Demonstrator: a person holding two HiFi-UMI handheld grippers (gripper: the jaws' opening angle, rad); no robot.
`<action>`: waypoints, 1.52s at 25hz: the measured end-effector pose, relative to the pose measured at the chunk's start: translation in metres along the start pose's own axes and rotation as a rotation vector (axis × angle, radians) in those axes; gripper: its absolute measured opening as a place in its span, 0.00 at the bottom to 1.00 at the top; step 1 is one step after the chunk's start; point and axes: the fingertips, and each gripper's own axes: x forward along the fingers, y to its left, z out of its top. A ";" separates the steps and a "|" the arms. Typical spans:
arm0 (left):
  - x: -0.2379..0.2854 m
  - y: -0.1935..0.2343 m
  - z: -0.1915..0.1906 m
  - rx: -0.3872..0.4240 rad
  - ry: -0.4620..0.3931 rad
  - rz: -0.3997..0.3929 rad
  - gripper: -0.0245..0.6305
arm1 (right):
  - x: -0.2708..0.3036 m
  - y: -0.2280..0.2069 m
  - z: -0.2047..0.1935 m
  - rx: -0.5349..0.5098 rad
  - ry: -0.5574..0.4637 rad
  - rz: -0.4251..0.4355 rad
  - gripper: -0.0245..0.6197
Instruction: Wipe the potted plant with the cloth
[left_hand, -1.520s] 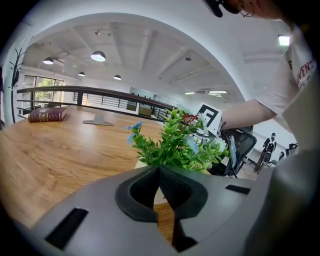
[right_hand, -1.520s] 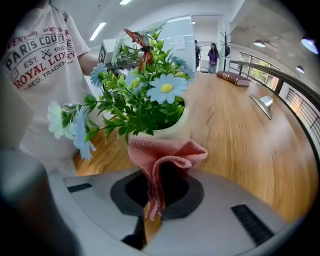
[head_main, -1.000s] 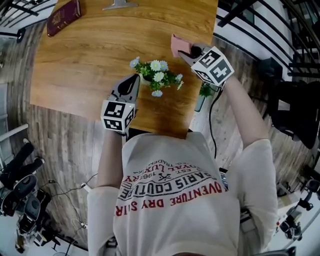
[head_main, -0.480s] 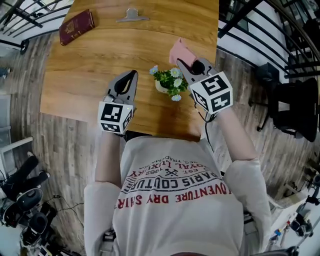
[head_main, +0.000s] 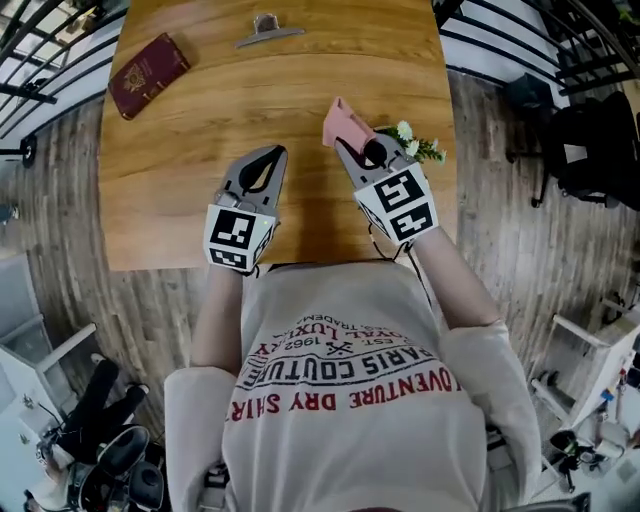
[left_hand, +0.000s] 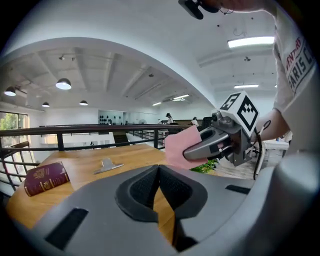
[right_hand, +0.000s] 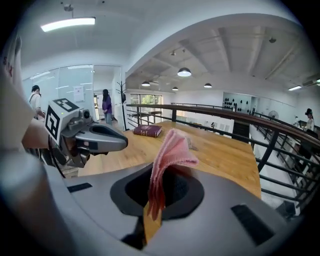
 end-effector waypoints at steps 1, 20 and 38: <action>-0.002 0.002 -0.004 -0.004 0.004 -0.017 0.06 | 0.006 0.007 -0.009 0.011 0.020 -0.011 0.09; -0.011 0.001 -0.078 -0.031 0.116 -0.158 0.06 | 0.055 -0.011 -0.148 0.352 0.223 -0.473 0.10; 0.000 -0.009 -0.096 -0.029 0.145 -0.244 0.06 | 0.032 -0.027 -0.183 0.809 0.148 -0.662 0.10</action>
